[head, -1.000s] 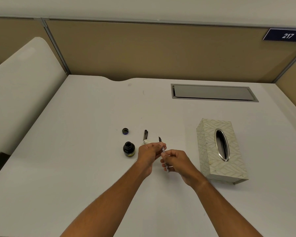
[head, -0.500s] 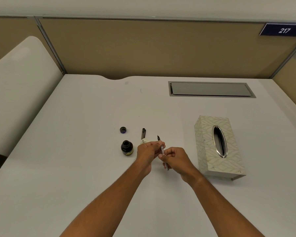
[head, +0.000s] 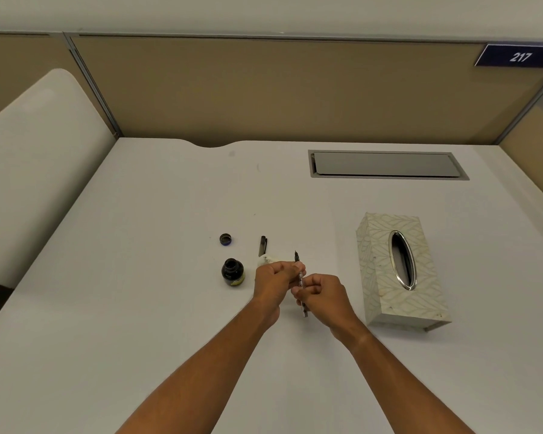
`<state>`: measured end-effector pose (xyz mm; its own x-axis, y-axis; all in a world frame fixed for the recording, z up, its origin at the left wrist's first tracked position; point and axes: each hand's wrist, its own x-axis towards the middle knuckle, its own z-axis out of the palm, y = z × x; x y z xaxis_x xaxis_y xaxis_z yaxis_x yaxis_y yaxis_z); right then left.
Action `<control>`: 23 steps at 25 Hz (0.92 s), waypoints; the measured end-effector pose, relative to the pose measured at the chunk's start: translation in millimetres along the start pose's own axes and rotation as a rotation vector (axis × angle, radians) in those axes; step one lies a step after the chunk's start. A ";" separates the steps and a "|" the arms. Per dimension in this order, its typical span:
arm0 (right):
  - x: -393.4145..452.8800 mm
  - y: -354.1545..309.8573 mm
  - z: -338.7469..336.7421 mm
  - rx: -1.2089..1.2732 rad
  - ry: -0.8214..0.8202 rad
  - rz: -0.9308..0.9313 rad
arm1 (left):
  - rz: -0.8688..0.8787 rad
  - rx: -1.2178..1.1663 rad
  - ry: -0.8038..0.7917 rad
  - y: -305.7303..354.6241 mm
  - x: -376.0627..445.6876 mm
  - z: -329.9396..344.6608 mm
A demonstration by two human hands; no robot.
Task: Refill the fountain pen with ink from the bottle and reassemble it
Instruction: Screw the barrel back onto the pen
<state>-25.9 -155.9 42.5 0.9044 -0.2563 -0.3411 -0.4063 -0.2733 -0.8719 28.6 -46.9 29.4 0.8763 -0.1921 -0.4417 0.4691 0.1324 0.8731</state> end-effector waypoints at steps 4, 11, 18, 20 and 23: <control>-1.4 0.5 2.3 -0.046 0.048 -0.029 | -0.021 0.006 0.021 -1.6 0.0 0.4; -0.1 -2.5 -0.7 0.038 -0.054 0.036 | -0.040 0.009 0.002 -2.2 -0.1 -0.8; 1.7 0.6 -3.7 0.047 -0.071 0.046 | -0.014 0.057 -0.017 -5.3 3.5 -4.9; 3.5 4.9 -3.7 -0.037 0.028 0.028 | 0.011 0.114 -0.008 -7.5 6.0 -7.1; 10.2 12.3 -4.6 -0.191 0.164 0.045 | 0.044 0.207 0.055 -9.6 6.5 -9.9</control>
<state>-22.3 -166.2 29.9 0.8578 -0.4152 -0.3030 -0.4773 -0.4245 -0.7694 30.9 -39.8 16.1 0.9029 -0.1368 -0.4075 0.4025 -0.0638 0.9132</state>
